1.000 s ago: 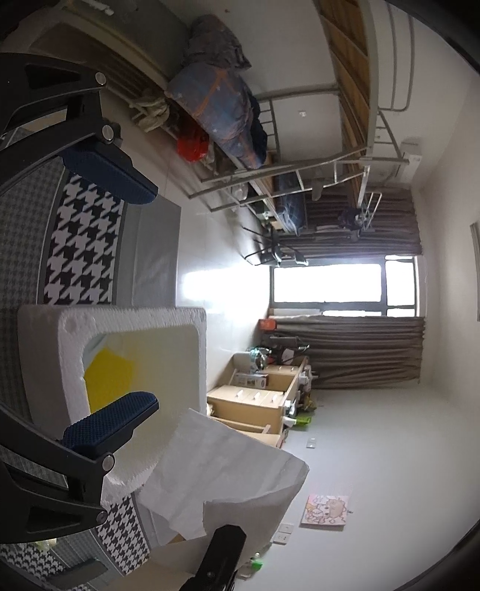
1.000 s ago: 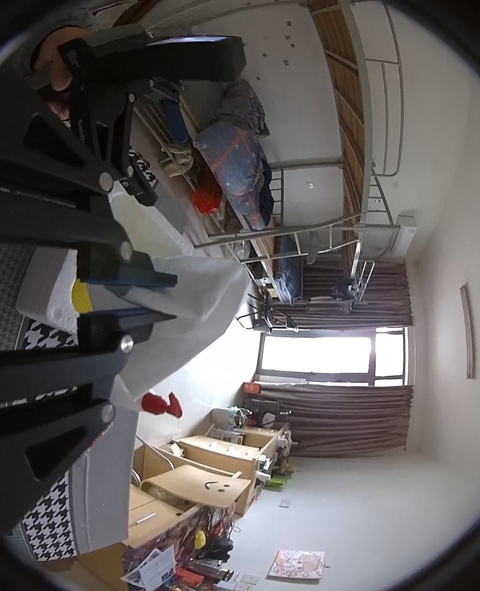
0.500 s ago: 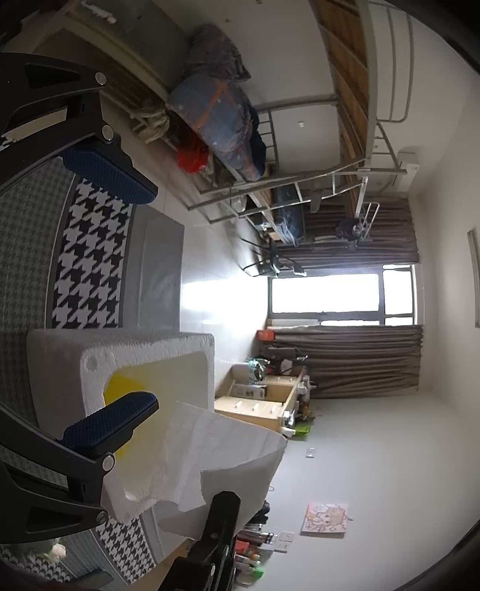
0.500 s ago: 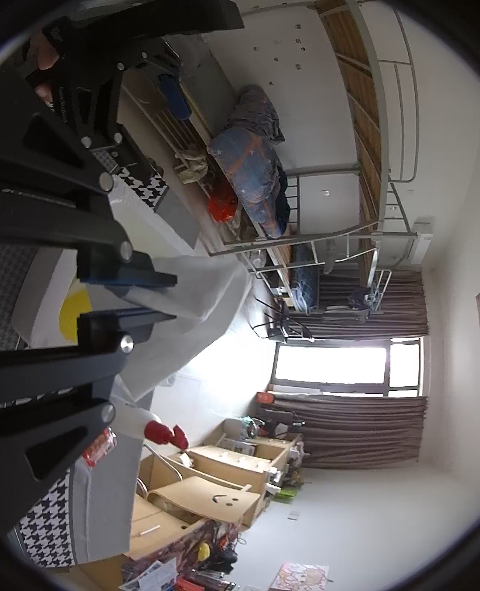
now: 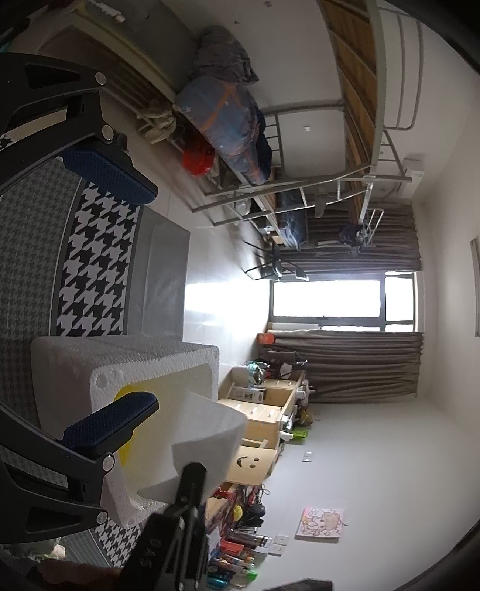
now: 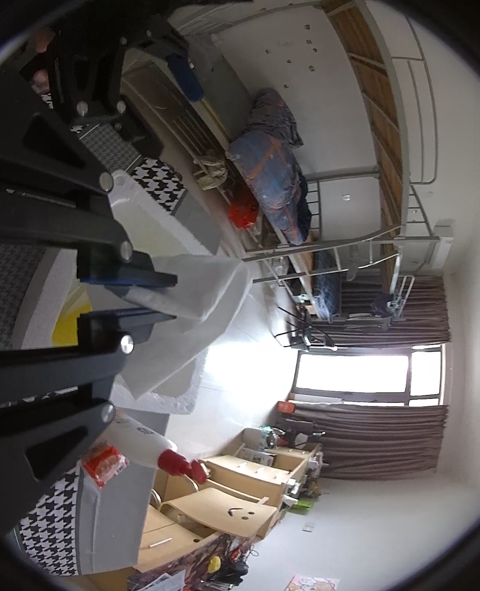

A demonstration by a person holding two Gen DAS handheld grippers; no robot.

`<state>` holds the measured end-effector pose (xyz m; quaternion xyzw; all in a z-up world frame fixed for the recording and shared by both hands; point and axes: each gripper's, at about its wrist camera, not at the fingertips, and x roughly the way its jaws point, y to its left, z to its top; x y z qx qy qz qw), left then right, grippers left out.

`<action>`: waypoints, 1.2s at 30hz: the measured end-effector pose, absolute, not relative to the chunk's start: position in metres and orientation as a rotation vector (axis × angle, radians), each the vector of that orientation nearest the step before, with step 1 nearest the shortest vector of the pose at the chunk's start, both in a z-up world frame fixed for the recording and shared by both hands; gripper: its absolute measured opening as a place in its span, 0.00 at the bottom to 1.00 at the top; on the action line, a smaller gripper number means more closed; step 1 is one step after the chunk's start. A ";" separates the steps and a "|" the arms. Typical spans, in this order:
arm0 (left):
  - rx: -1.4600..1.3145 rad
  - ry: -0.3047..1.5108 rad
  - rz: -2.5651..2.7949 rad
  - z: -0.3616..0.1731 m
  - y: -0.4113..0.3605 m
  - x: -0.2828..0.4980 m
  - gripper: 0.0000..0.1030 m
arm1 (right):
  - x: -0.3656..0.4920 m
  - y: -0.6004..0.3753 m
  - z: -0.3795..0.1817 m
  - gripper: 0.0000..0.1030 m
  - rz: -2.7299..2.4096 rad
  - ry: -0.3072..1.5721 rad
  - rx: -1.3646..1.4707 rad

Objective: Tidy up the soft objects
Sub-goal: 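Lower the white tissue into the box and open the right tool, then withdraw both open tools from the box back over the table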

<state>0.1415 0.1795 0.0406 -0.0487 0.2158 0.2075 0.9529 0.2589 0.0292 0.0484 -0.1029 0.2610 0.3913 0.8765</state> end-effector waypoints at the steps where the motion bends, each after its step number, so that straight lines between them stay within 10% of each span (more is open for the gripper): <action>1: -0.098 0.439 0.423 0.041 0.180 0.141 0.99 | 0.261 0.030 0.046 0.13 0.814 0.558 -0.217; 6: -0.099 0.440 0.429 0.040 0.181 0.139 0.99 | 0.270 0.032 0.037 0.15 0.791 0.602 -0.231; 10: -0.101 0.438 0.429 0.041 0.181 0.138 0.99 | 0.274 0.032 0.031 0.69 0.810 0.666 -0.230; 36: -0.082 0.423 0.400 0.051 0.166 0.129 0.99 | 0.244 -0.003 0.051 0.89 0.784 0.563 -0.174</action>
